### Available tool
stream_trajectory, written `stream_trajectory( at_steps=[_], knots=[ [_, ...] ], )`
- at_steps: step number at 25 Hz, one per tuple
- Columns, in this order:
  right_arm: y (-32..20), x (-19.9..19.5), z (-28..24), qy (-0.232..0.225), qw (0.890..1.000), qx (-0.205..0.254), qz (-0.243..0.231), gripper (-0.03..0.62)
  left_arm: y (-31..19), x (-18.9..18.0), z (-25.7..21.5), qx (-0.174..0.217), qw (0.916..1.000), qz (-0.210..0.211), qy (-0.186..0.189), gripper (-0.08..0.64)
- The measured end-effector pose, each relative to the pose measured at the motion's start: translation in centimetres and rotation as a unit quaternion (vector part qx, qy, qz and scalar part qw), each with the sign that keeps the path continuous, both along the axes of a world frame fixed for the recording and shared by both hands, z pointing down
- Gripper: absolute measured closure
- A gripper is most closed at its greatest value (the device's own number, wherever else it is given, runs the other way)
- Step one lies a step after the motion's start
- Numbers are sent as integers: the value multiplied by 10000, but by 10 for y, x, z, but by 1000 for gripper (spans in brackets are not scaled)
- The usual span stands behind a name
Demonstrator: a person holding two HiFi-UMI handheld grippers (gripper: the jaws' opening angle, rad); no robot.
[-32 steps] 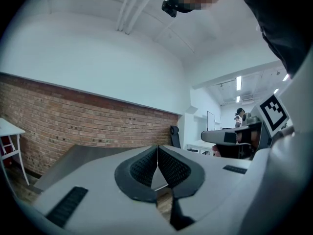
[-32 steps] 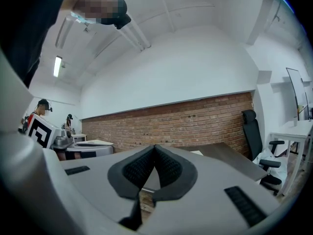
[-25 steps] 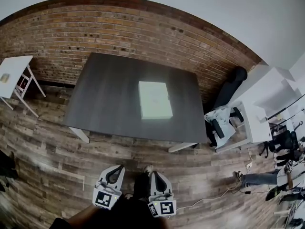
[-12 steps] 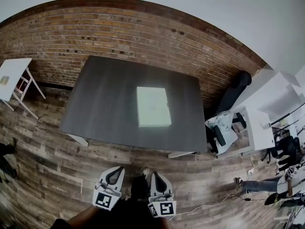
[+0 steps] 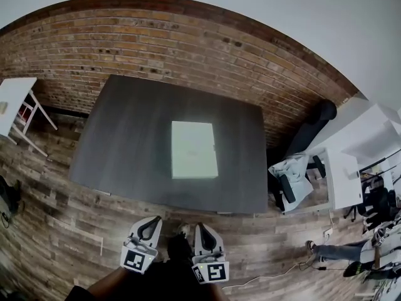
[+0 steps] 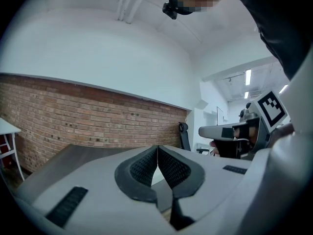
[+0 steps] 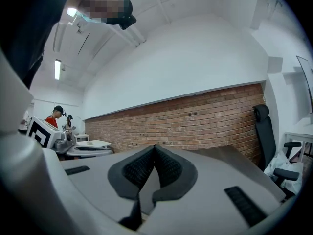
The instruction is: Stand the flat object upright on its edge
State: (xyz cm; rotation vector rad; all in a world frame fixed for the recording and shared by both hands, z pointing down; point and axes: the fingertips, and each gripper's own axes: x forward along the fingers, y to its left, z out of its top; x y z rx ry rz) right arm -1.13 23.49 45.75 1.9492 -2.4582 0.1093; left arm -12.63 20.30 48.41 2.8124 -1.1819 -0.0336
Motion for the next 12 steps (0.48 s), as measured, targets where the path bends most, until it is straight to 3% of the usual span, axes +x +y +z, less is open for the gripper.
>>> stream_trajectory(
  at_steps=[12],
  knots=[
    [-76, 82, 2, -59, 9990, -106, -433, 568, -68, 91, -7, -186, 9995, -240, 7, 526]
  ],
)
